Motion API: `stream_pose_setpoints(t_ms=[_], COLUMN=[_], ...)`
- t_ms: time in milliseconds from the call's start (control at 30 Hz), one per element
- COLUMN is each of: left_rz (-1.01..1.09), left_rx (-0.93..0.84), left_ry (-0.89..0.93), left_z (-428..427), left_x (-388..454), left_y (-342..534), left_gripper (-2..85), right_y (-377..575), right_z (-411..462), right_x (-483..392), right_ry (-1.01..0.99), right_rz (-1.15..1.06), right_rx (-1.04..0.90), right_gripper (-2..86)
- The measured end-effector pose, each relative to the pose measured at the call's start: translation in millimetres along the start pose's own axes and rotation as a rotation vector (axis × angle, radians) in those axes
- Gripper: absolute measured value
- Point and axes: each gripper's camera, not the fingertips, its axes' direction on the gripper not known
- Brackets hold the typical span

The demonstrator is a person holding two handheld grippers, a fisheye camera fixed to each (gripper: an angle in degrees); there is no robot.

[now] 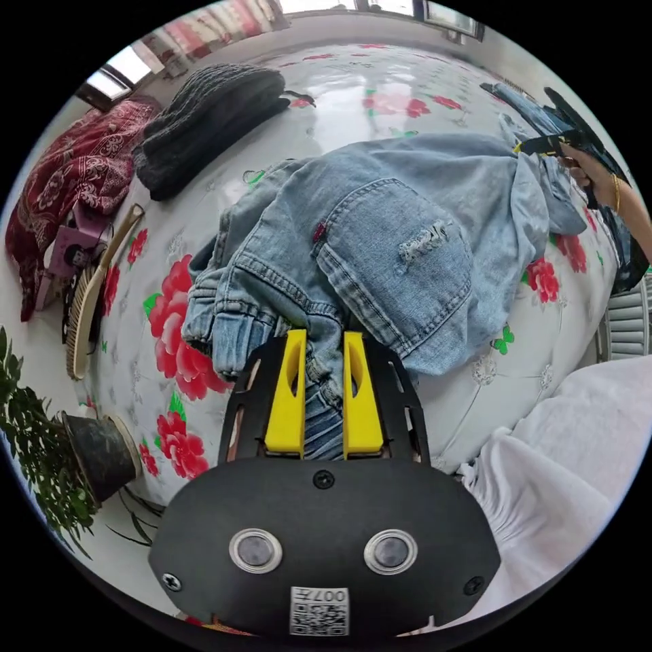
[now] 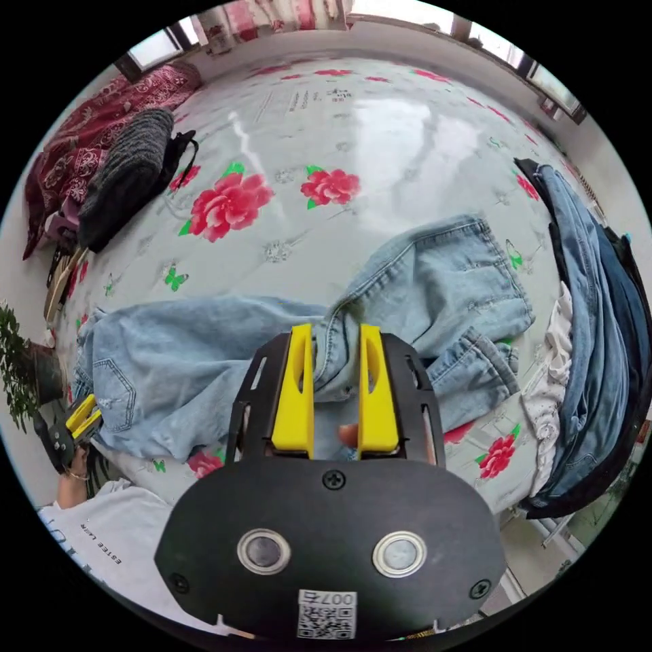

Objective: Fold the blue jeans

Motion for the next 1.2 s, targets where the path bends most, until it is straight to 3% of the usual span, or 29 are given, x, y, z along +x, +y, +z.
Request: stream_pose_setpoints(t_ms=[167,233,300,400,667,733,833,933,1067,1133,1200], left_rz=[-0.244,-0.290,-0.289,-0.257,-0.215,-0.197,-0.204,-0.218,-0.215,-0.214,-0.214], left_rx=[0.171,0.205,0.197,0.142,0.042,0.048,0.071,0.083,0.088,0.082,0.076], left_ry=[0.242,0.296,0.265,0.207,0.118,0.091,0.081,0.093,0.100,0.107,0.110], left_z=[-32.7,-42.1,-49.1,-48.4,-25.5,-25.2,-26.0,-26.8,-25.9,-23.8,-21.8], left_x=[-60.5,-72.5,-74.5,-73.0,-58.4,-53.2,-51.4,-53.4,-54.7,-55.2,-55.5], left_y=[38.1,52.0,59.4,61.8,36.1,35.8,38.3,39.6,38.0,35.6,33.0], left_gripper=[0.7,0.1,-0.2,-0.4,-0.2,-0.1,0.0,0.1,0.1,0.1,0.1], right_y=[99.3,148.9,206.6,241.9,168.6,144.2,117.4,126.7,179.8,207.7,238.1], right_z=[-28.5,-28.6,-27.4,-54.2,-101.6,-84.2,-26.5,-43.8,-121.0,-134.9,-121.5], right_x=[24.5,29.7,19.6,11.8,3.4,3.8,11.9,14.2,38.0,57.3,83.4], right_ry=[-0.075,-0.156,-0.254,-0.234,-0.009,0.009,-0.035,-0.007,0.103,0.110,0.048], right_rz=[0.119,0.172,0.188,0.232,0.157,0.162,0.196,0.174,0.257,0.320,0.428], right_rx=[0.117,0.067,-0.019,0.035,0.247,0.178,-0.088,0.008,0.281,0.294,0.160], right_gripper=[1.6,1.3,1.6,3.9,8.8,8.5,5.9,1.7,0.5,0.6,1.3])
